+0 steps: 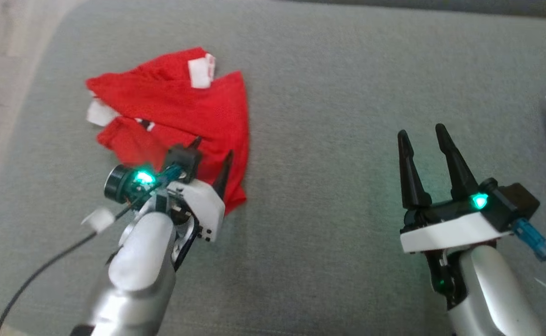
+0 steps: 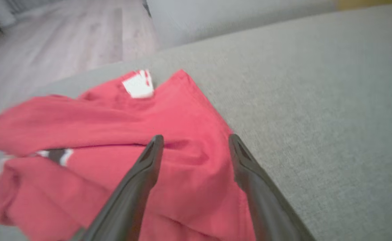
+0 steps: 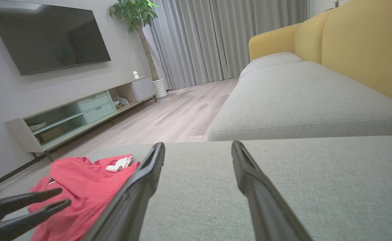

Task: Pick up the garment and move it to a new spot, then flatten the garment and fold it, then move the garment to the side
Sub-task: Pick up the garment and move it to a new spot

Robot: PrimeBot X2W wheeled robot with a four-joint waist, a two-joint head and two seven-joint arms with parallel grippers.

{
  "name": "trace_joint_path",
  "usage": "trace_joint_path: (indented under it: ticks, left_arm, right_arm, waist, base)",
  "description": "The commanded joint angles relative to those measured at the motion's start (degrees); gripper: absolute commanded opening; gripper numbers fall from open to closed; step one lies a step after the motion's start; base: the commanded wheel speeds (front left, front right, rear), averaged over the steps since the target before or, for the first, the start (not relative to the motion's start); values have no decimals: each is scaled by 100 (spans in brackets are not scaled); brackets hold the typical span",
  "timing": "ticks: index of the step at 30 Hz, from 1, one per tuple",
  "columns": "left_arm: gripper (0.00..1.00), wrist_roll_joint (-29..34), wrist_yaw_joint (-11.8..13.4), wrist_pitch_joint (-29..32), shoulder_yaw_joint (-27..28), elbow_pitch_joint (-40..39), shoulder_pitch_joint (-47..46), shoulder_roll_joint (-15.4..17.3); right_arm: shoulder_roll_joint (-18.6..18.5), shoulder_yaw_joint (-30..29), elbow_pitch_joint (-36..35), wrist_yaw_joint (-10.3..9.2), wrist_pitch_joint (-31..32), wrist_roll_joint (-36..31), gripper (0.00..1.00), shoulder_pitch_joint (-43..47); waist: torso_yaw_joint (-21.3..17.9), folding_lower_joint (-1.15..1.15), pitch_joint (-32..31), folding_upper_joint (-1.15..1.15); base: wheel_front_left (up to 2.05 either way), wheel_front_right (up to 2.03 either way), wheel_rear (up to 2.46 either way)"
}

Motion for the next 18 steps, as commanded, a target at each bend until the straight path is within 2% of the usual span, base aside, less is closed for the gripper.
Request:
trace_joint_path:
  ticks: [1,5,10,11,12,18]
  left_arm:
    - [100,-74,-36,241,61,89,-318,136]
    - [100,-114,-59,670,-51,663,-596,266]
    - [100,-208,-62,792,-22,1086,-708,319]
    - [59,-223,-63,797,-24,1167,-719,333]
    - [0,-244,-64,769,-19,1225,-726,342]
    - [0,-426,-53,-151,71,1122,-796,317]
  right_arm:
    - [-2,162,-228,-4,-62,-15,100,-226]
    - [-2,216,-257,-4,-62,19,100,-295]
    - [-2,215,-277,-4,-62,48,100,-306]
    - [-2,213,-271,-4,-62,47,100,-307]
    - [-2,210,-264,-4,-62,46,100,-309]
    - [-2,154,-185,-4,-62,47,100,-304]
  waist:
    - [-258,-2,261,0]
    - [-415,-2,368,0]
    - [-532,-2,381,0]
    - [-556,-2,373,0]
    - [-580,-2,360,0]
    - [-705,-2,176,0]
  base:
    - [0,0,0]
    - [0,0,0]
    - [0,0,0]
    - [0,0,0]
    - [0,0,0]
    - [0,0,0]
